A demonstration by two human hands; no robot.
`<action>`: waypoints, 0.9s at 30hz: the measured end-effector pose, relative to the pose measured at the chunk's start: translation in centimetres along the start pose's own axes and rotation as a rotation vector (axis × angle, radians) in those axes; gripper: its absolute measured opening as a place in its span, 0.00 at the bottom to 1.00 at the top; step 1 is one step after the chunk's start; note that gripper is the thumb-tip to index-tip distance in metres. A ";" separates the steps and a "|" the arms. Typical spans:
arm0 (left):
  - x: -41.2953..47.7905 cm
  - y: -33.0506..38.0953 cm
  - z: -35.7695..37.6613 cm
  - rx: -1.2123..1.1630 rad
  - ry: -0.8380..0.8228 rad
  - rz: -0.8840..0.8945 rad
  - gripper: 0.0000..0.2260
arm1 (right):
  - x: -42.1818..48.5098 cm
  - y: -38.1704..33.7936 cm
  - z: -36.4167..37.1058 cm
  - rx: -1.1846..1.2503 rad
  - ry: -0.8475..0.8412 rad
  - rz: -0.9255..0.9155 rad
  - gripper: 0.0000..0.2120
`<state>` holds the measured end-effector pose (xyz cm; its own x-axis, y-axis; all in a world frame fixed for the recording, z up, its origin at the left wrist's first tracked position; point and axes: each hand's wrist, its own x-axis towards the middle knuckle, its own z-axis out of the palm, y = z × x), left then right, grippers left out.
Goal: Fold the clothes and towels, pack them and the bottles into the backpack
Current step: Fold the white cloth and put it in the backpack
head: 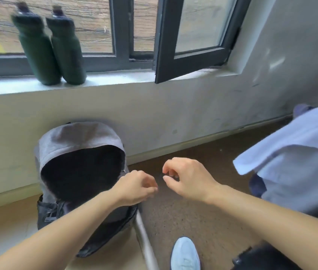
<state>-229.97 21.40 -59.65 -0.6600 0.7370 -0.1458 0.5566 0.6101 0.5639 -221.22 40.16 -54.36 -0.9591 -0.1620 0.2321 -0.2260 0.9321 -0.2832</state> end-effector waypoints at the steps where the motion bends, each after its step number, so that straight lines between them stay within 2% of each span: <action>1: 0.6 1.7 0.0 -0.114 -0.028 0.011 0.07 | -1.0 0.6 -1.8 -0.025 -0.037 0.048 0.05; 3: 1.9 5.1 0.5 -0.277 -0.045 0.031 0.07 | -3.1 2.6 -5.4 -0.078 -0.010 0.107 0.05; 6: 4.0 9.6 1.8 -0.403 -0.034 0.055 0.06 | -5.6 6.9 -9.8 -0.211 0.171 0.195 0.04; 8: 5.6 12.4 2.8 -0.409 -0.035 0.078 0.06 | -6.9 10.4 -12.0 -0.341 0.313 0.273 0.09; 10: 7.5 15.1 3.5 -0.393 -0.036 0.112 0.06 | -8.1 13.2 -14.6 -0.421 0.426 0.431 0.15; 12: 9.3 18.0 3.8 -0.386 -0.005 0.132 0.07 | -9.1 15.3 -16.7 -0.512 0.429 0.565 0.24; 15: 11.8 21.5 4.0 -0.369 0.044 0.172 0.10 | -10.1 17.3 -18.0 -0.677 0.361 0.631 0.33; 16: 12.5 22.4 4.0 -0.368 0.044 0.181 0.12 | -10.1 17.6 -18.0 -0.702 0.367 0.628 0.32; 19: 13.5 24.3 3.7 -0.396 0.052 0.197 0.13 | -9.2 17.7 -18.8 -0.730 0.414 0.600 0.16; 20: 13.6 24.7 3.6 -0.409 0.068 0.203 0.13 | -8.9 17.4 -19.3 -0.722 0.414 0.600 0.13; 24: 14.2 25.6 3.1 -0.414 0.176 0.202 0.24 | -8.6 17.0 -20.5 -0.510 0.419 0.670 0.11; 27: 15.5 27.1 2.4 -0.459 0.165 0.215 0.34 | -8.5 17.1 -20.5 -0.288 0.608 0.585 0.07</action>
<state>-223.90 50.02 -48.59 -0.6465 0.7533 0.1209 0.4341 0.2329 0.8702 -213.41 64.17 -42.07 -0.6329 0.4889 0.6004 0.4018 0.8702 -0.2851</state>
